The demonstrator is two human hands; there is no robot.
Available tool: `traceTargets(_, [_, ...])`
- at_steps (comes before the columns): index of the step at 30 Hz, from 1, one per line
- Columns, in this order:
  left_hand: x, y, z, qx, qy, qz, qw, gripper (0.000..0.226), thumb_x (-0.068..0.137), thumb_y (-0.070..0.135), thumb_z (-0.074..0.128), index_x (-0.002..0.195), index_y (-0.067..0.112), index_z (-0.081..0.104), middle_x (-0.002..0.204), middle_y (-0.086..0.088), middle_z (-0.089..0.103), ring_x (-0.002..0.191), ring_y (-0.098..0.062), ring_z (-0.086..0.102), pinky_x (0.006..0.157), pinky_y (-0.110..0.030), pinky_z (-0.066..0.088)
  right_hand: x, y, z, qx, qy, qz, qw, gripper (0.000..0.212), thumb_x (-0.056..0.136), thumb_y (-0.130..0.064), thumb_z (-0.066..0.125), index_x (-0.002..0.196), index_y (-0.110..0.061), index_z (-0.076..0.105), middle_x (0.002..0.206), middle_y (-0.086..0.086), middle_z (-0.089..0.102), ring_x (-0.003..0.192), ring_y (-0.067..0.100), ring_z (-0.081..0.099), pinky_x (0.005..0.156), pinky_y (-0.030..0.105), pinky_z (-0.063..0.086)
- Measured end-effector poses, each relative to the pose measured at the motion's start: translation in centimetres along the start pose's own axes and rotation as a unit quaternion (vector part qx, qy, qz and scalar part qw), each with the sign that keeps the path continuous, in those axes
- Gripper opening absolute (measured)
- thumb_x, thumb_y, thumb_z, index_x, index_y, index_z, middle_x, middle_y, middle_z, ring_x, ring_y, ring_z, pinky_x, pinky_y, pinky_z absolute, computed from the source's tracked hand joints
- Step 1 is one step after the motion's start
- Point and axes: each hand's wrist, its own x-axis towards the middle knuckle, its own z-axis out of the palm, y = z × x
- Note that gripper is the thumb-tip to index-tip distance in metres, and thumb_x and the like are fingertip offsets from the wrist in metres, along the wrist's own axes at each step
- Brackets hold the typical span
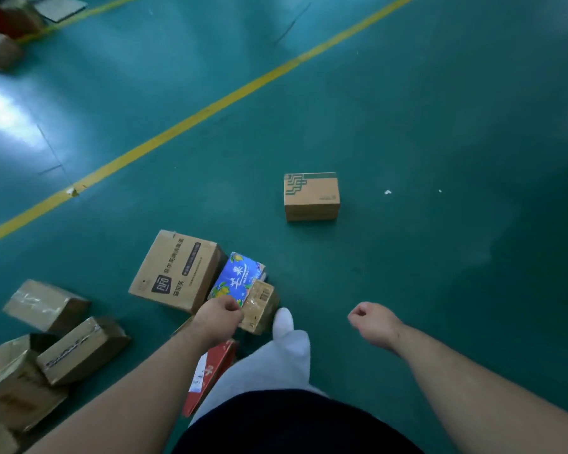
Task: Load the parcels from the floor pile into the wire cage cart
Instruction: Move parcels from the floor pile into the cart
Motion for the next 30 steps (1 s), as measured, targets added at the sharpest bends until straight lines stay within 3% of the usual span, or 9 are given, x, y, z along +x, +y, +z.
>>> traceTargets(3, [4.8, 2.5, -2.6, 0.019, -0.017, -0.013, 1.0, 0.012, 0.091, 0.017, 0.06, 0.085, 0.011, 0.068, 0.078, -0.003, 0.067, 0.071, -0.02, 0.061, 0.063, -0.026, 0.049, 2.6, -4.5, -3.0, -0.036, -0.003, -0.02, 0.999, 0.022, 0.099, -0.027, 0.048, 0.106, -0.017, 0.066, 0.103, 0.0, 0.07, 0.085, 0.017, 0.063, 0.078, 0.033, 0.055])
traceTargets(7, [10.2, 8.1, -6.8, 0.04, -0.014, 0.0, 0.999, 0.013, 0.093, 0.018, 0.06, 0.082, 0.012, 0.066, 0.069, -0.002, 0.056, 0.059, -0.016, 0.046, 0.049, -0.022, 0.037, 5.6, -9.8, -8.3, -0.07, -0.008, -0.049, 0.996, 0.021, 0.1, -0.032, 0.049, 0.107, -0.022, 0.066, 0.105, -0.007, 0.068, 0.092, 0.013, 0.065, 0.075, 0.026, 0.052])
traceTargets(9, [13.0, 11.2, -8.6, 0.042, -0.004, 0.015, 0.999, 0.014, 0.093, 0.017, 0.059, 0.082, 0.013, 0.066, 0.069, -0.001, 0.059, 0.058, -0.015, 0.049, 0.048, -0.02, 0.037, 7.4, -11.3, -10.8, -0.081, 0.002, -0.044, 0.996, 0.021, 0.1, -0.032, 0.049, 0.107, -0.022, 0.066, 0.105, -0.007, 0.068, 0.094, 0.013, 0.064, 0.075, 0.026, 0.051])
traceTargets(12, [16.8, 16.0, -10.2, 0.026, 0.007, 0.029, 0.999, 0.014, 0.095, 0.016, 0.056, 0.088, 0.013, 0.067, 0.083, -0.006, 0.068, 0.064, -0.015, 0.054, 0.052, -0.02, 0.041, 10.2, -12.6, -13.8, -0.064, 0.019, -0.029, 0.997, 0.022, 0.101, -0.029, 0.048, 0.108, -0.019, 0.065, 0.104, -0.005, 0.068, 0.09, 0.013, 0.063, 0.069, 0.025, 0.048])
traceTargets(15, [19.9, 20.1, -10.2, 0.016, -0.001, 0.034, 0.999, 0.014, 0.094, 0.017, 0.056, 0.089, 0.013, 0.068, 0.079, -0.002, 0.066, 0.067, -0.018, 0.057, 0.055, -0.023, 0.043, 13.0, -13.2, -16.2, -0.053, 0.012, -0.023, 0.998, 0.02, 0.099, -0.028, 0.048, 0.104, -0.019, 0.066, 0.104, -0.005, 0.068, 0.092, 0.013, 0.062, 0.075, 0.027, 0.05])
traceTargets(18, [22.7, 23.4, -9.4, 0.012, -0.012, 0.024, 1.0, 0.015, 0.094, 0.018, 0.056, 0.092, 0.012, 0.069, 0.076, 0.001, 0.063, 0.066, -0.017, 0.055, 0.056, -0.024, 0.044, 16.7, -13.9, -18.7, -0.054, -0.007, -0.018, 0.998, 0.017, 0.098, -0.028, 0.048, 0.095, -0.023, 0.064, 0.102, -0.003, 0.068, 0.09, 0.016, 0.063, 0.071, 0.026, 0.048])
traceTargets(26, [29.3, 31.9, -9.1, -0.005, 0.012, -0.035, 0.999, 0.016, 0.094, 0.013, 0.054, 0.096, 0.011, 0.07, 0.081, 0.001, 0.066, 0.067, -0.014, 0.055, 0.054, -0.021, 0.041, 28.2, -17.3, -28.6, -0.035, -0.044, -0.024, 0.998, 0.02, 0.096, -0.029, 0.048, 0.101, -0.021, 0.066, 0.102, -0.003, 0.07, 0.098, 0.021, 0.068, 0.078, 0.031, 0.055])
traceTargets(30, [33.0, 34.9, -9.1, -0.042, 0.037, -0.07, 0.996, 0.013, 0.093, 0.014, 0.056, 0.095, 0.017, 0.069, 0.09, 0.001, 0.07, 0.081, -0.017, 0.064, 0.063, -0.023, 0.045, 34.3, -18.9, -32.5, -0.061, -0.068, -0.028, 0.995, 0.019, 0.095, -0.028, 0.048, 0.098, -0.021, 0.065, 0.099, -0.004, 0.069, 0.086, 0.016, 0.063, 0.072, 0.029, 0.052])
